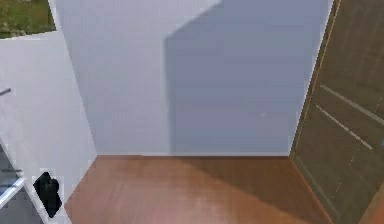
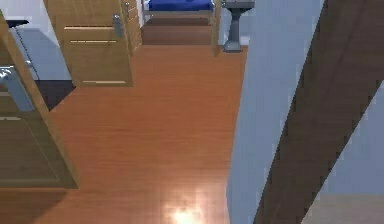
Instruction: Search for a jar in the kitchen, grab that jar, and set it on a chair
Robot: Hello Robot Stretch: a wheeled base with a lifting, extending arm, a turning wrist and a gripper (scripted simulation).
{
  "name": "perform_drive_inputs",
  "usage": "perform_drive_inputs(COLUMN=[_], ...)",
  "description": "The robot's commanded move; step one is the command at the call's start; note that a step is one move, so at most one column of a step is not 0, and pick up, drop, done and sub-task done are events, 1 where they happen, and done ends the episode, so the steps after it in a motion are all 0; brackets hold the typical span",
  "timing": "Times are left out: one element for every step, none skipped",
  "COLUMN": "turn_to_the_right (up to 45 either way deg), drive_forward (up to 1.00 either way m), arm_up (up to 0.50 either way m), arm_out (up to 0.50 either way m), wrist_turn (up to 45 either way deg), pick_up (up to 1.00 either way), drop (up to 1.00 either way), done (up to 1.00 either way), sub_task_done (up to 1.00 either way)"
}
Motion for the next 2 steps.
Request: perform_drive_inputs(turn_to_the_right=[45.0,12.0], drive_forward=[0.0,0.0], arm_up=[0.0,0.0], arm_out=[0.0,0.0], wrist_turn=[0.0,0.0], pick_up=[0.0,0.0], drop=[0.0,0.0], done=[0.0,0.0], sub_task_done=[0.0,0.0])
